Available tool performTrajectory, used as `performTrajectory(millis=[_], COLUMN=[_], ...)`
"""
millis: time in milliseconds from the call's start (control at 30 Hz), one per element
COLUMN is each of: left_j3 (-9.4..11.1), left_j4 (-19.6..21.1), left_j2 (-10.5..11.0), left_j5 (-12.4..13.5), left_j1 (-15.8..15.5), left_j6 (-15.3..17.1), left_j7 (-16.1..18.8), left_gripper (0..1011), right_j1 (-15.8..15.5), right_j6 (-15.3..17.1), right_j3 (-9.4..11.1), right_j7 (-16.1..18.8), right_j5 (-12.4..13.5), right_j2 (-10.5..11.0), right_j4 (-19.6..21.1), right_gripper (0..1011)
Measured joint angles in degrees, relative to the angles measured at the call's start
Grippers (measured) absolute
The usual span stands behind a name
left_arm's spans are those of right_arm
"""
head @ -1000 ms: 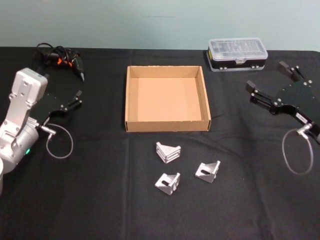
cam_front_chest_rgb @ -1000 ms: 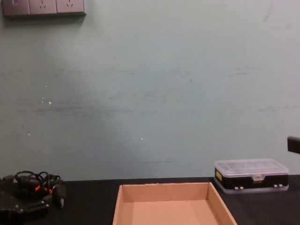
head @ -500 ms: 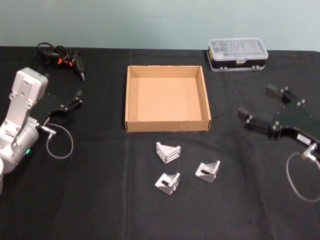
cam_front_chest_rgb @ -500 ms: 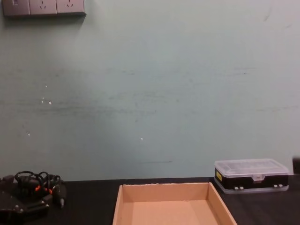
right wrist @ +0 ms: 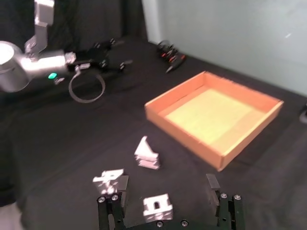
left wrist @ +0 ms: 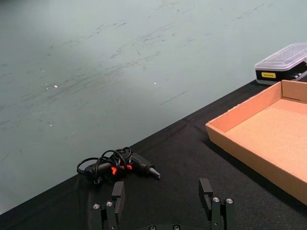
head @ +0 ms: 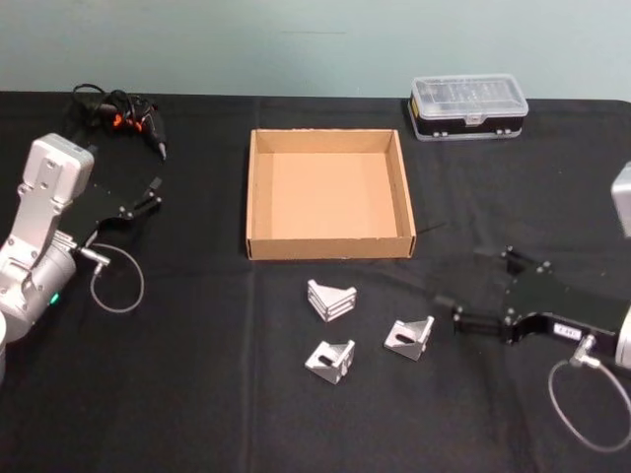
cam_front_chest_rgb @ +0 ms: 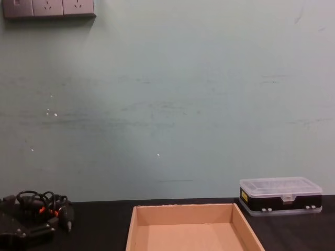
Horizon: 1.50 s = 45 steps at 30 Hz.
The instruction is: Use one hand to pick up the angle iron from the table and place it into the box.
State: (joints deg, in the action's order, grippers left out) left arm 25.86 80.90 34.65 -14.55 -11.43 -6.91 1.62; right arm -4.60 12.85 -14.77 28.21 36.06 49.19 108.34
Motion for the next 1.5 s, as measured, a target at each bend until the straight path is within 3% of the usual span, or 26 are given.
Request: performTrajectory(millis=[167,633,1500], left_j3=[0.0,0.0,0.0], left_j4=[0.0,0.0,0.0], left_j2=[0.0,0.0,0.0], left_j5=[0.0,0.0,0.0], left_j1=[0.0,0.0,0.0], left_j6=[0.0,0.0,0.0], left_j7=[0.0,0.0,0.0], left_gripper=[1011,1012,1011], right_j1=[1.88,3.89,10.23], right_j6=[1.75,3.24,6.1], right_j3=[-2.78,-6.55,-12.82], right_j7=[2.04,2.49,4.87], right_j5=[-0.56,-4.05,-9.34], right_j2=[0.82,2.31,-1.02], right_j4=[-1.23,-1.81,-6.19], right_gripper=[1003,1003,1002])
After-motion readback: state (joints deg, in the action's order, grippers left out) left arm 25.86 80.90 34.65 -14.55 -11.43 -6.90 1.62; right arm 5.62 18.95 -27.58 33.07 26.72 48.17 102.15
